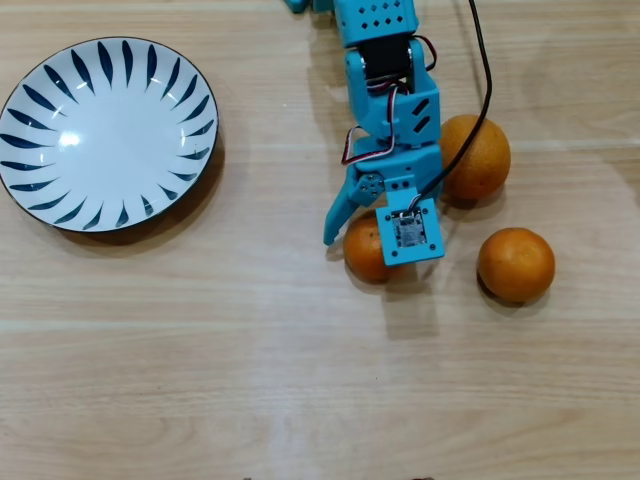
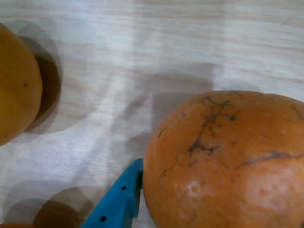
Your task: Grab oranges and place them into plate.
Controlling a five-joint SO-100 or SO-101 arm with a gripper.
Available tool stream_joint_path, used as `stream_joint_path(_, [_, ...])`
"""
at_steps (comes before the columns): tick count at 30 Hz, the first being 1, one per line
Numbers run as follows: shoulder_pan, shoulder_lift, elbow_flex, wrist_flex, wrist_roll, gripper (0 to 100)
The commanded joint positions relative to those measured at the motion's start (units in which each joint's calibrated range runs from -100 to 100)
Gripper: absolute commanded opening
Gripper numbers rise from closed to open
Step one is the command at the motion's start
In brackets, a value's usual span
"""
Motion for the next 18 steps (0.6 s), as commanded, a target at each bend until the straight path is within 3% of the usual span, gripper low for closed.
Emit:
stream_joint_path(1, [0.5, -0.3, -0.4, -0.8, -0.3, 40])
stream_joint_path(8, [0.5, -0.5, -0.4, -0.8, -0.3, 18])
stream_joint_path(18, [0.4, -7.8, 0.0, 0.2, 0.5, 21])
